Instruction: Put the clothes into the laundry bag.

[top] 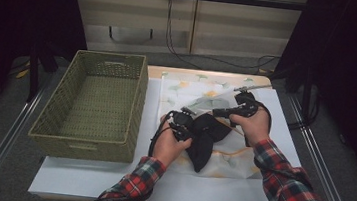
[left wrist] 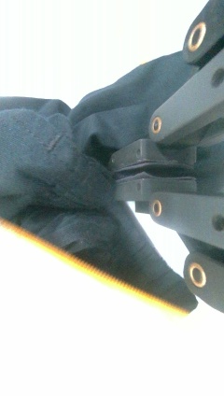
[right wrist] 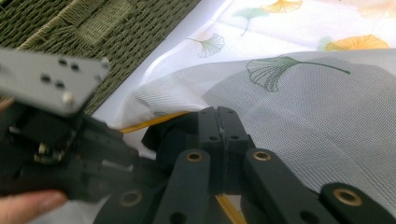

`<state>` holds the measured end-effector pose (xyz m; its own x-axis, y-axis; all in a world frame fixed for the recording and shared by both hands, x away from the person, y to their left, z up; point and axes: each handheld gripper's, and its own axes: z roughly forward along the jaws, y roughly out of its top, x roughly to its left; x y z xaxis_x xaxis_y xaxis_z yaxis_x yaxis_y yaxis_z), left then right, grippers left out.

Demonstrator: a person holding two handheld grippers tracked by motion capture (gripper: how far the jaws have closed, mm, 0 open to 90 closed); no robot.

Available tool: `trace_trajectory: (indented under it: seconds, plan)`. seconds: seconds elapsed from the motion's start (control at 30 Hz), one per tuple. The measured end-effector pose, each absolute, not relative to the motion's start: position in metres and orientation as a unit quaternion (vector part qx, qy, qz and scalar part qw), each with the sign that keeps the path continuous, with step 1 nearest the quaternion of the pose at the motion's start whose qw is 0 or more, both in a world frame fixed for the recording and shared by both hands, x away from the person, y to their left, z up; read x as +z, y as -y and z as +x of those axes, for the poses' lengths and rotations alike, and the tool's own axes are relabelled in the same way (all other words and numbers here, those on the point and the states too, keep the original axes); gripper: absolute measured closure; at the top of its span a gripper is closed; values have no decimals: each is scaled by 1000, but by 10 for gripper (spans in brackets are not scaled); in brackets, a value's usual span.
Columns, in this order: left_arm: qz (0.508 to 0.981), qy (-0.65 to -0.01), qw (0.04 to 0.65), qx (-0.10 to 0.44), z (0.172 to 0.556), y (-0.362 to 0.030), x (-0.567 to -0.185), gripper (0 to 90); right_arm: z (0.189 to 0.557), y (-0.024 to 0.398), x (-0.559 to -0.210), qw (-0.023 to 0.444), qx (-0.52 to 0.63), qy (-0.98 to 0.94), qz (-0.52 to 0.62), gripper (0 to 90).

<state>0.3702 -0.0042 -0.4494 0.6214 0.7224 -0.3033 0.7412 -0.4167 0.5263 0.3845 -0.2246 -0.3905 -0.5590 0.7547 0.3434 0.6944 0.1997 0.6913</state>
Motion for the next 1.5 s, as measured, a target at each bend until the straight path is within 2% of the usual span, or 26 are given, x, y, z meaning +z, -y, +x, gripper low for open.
trace_trajectory:
  seconds: [0.57, 0.63, 0.77, 0.97, 1.13, 1.27, 1.5]
  plan:
    - [823, -434, 364, 39, 392, 10, -449, 845, 385, 224, -390, 32, 430, -773, 466, 900]
    - [831, -431, 350, 29, 393, 10, -453, 788, 385, 224, -389, 32, 430, -773, 465, 900]
    - [833, -424, 355, 24, 389, 10, -458, 626, 385, 225, -390, 32, 428, -773, 467, 900]
    - [842, -407, 355, 6, 383, 6, -454, 431, 385, 225, -392, 34, 424, -773, 471, 900]
    - [844, -400, 356, 5, 375, 6, -452, 314, 385, 225, -392, 35, 424, -775, 468, 900]
    - [849, -392, 354, -1, 369, 3, -452, 247, 385, 225, -392, 38, 423, -774, 469, 900]
    - [859, -380, 342, 2, 364, 1, -450, 231, 387, 227, -395, 38, 421, -773, 473, 900]
